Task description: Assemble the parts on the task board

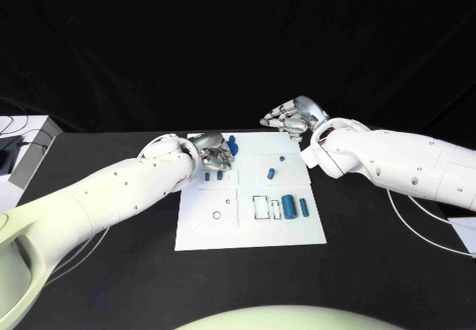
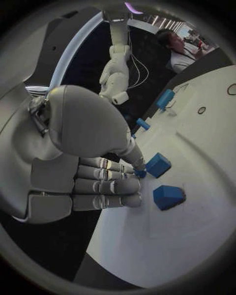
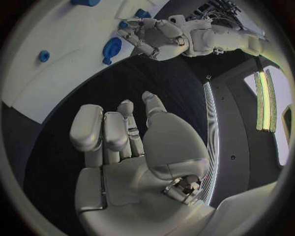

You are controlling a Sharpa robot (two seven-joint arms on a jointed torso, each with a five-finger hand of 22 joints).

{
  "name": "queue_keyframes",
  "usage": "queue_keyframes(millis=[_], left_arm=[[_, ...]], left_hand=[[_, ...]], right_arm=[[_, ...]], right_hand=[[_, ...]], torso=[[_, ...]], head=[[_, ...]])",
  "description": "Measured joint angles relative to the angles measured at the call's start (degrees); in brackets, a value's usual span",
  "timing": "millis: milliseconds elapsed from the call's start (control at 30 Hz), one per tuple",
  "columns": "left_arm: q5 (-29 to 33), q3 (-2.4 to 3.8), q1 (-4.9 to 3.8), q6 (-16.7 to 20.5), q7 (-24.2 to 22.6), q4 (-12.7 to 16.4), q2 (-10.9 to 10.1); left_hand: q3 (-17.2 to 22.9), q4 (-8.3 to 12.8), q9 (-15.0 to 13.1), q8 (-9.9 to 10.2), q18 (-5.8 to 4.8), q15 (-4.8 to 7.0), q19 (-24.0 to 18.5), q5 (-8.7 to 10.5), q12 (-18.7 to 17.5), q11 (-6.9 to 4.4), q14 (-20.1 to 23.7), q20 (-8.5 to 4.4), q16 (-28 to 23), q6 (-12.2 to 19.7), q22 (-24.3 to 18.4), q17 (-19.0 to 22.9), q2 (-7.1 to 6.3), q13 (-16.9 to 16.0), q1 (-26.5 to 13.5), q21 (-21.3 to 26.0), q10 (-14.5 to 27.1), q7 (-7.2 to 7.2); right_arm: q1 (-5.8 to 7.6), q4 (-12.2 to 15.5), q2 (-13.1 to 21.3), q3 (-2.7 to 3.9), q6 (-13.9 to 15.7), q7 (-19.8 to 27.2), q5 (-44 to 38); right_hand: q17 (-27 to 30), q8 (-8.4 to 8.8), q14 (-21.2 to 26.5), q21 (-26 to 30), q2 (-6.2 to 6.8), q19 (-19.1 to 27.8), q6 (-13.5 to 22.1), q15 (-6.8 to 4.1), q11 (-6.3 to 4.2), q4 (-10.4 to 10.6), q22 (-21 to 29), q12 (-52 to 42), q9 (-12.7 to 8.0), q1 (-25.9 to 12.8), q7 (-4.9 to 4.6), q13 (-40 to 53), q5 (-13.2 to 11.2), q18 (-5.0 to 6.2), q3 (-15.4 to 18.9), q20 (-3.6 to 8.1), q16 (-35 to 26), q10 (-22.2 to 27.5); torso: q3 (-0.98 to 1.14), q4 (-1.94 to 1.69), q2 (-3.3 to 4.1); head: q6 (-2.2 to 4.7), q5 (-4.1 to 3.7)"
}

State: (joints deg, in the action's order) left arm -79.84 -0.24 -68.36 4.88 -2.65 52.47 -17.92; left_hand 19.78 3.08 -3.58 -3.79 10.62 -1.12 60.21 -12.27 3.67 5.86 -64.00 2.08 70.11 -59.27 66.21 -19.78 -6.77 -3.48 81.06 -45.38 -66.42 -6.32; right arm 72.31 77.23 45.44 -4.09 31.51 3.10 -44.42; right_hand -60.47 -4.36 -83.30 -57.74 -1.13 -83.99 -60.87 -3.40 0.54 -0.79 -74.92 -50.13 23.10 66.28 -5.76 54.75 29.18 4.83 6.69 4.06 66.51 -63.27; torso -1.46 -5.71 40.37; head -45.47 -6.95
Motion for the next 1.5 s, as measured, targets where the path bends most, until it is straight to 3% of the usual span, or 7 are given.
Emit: queue_keyframes(millis=[200, 467, 767, 1100, 1300, 1500], left_arm=[[-0.05, 0.02, -0.05, -0.41, 0.13, 0.17, -0.01], [-0.14, 0.04, -0.07, -0.55, 0.43, 0.20, -0.03], [-0.24, 0.07, -0.12, -0.50, 0.58, 0.17, -0.01], [-0.53, 0.03, -0.05, 0.67, 0.45, 0.47, -0.30], [-0.20, 0.04, 0.18, 1.90, 0.28, 1.94, -1.57], [1.25, 1.32, 0.28, 2.94, 0.18, 5.25, -3.94]], left_hand=[[0.39, 0.40, 0.00, 0.00, -0.03, 0.00, 0.00, 0.00, 0.00, 0.17, 0.00, 0.00, 0.00, -1.50, 0.06, -0.17, -0.12, 0.00, 0.12, 0.00, 0.17, -0.65], [1.90, 1.59, -0.02, 0.00, -0.10, 0.61, 0.42, 0.00, -0.01, -1.03, -0.61, -0.41, 0.44, -5.01, 1.12, -0.44, 1.05, 0.01, 1.29, -0.80, -2.99, -1.20], [3.34, 3.52, 0.00, 0.01, -0.63, 0.87, 0.62, 0.10, -0.40, -1.29, -1.02, -0.61, 0.67, -5.56, 2.55, -0.72, 2.63, -0.01, 1.63, -2.27, -4.11, -1.25], [3.75, 4.74, -0.02, 0.00, -0.44, 1.12, 0.94, 0.28, -0.17, -1.76, -1.98, -0.91, 0.67, -6.70, 3.15, -0.90, 3.27, -0.01, 1.66, -2.95, -5.30, -1.15], [3.86, 4.86, -0.03, 0.00, -0.41, 1.11, 0.94, 0.42, -0.17, -1.76, -2.35, -0.91, 0.67, -6.70, 3.15, -1.18, 3.30, -0.09, 1.63, -2.95, -5.30, -1.15], [3.86, 4.86, -0.03, 0.00, -0.39, 1.12, 0.94, 0.42, -0.17, -1.76, -2.35, -0.91, 0.67, -6.70, 3.15, -1.36, 3.44, -0.11, 1.49, -2.95, -5.29, -1.15]], right_arm=[[0.00, -0.01, 0.00, 0.00, 0.00, 0.00, -0.03], [0.00, -0.03, 0.02, 0.00, -0.03, -0.02, -0.05], [0.00, -0.04, 0.03, 0.00, -0.05, -0.02, -0.08], [0.00, -0.04, 0.06, 0.00, -0.05, -0.02, -0.10], [0.00, -0.07, 0.13, 0.00, -0.05, -0.02, -0.11], [0.00, -0.07, 0.36, 0.00, -0.05, -0.01, -0.11]], right_hand=[[0.00, 0.00, 0.00, 0.00, 0.00, 0.00, -0.16, 0.00, 0.09, 0.00, 0.00, 0.00, 0.00, 0.00, -0.16, 0.00, 0.00, 0.00, 0.00, 0.00, 0.00, -0.09], [0.01, 0.00, 0.00, 0.00, 0.00, 0.00, -0.35, 0.00, 0.09, 0.00, 0.01, 0.00, 0.07, 0.00, 0.02, -0.08, 0.00, 0.00, 0.00, 0.00, 0.00, -0.09], [0.01, 0.00, 0.00, 0.00, 0.00, 0.00, -0.35, 0.00, 0.09, 0.00, 0.01, 0.00, 0.07, 0.00, 0.03, -0.09, 0.00, 0.00, 0.00, 0.00, 0.00, -0.09], [-0.03, 0.00, 0.00, 0.00, 0.00, 0.00, -0.34, 0.00, 0.09, 0.00, -0.03, 0.00, 0.07, 0.00, 0.03, -0.08, 0.00, 0.00, 0.00, 0.00, 0.00, -0.10], [-0.12, 0.00, 0.00, 0.00, 0.00, 0.00, -0.34, 0.00, 0.09, -0.16, -0.03, 0.00, 0.11, 0.00, 0.04, -0.08, 0.00, 0.00, 0.17, 0.00, 0.00, -0.10], [-0.12, 0.00, 0.00, 0.00, 0.00, 0.00, -0.34, 0.00, 0.10, -0.16, -0.02, 0.00, 0.11, 0.00, 0.04, -0.08, 0.00, 0.00, 0.17, 0.00, 0.00, -0.10]], torso=[[0.01, 0.01, 0.00], [0.01, 0.00, 0.01], [0.01, -0.01, 0.01], [-0.03, -0.02, 0.01], [-0.05, -0.02, -0.01], [-0.05, -0.13, -0.14]], head=[[-0.05, -0.08], [-0.08, -0.17], [-0.11, -0.24], [-0.04, -0.25], [0.08, -0.30], [0.09, -0.34]])
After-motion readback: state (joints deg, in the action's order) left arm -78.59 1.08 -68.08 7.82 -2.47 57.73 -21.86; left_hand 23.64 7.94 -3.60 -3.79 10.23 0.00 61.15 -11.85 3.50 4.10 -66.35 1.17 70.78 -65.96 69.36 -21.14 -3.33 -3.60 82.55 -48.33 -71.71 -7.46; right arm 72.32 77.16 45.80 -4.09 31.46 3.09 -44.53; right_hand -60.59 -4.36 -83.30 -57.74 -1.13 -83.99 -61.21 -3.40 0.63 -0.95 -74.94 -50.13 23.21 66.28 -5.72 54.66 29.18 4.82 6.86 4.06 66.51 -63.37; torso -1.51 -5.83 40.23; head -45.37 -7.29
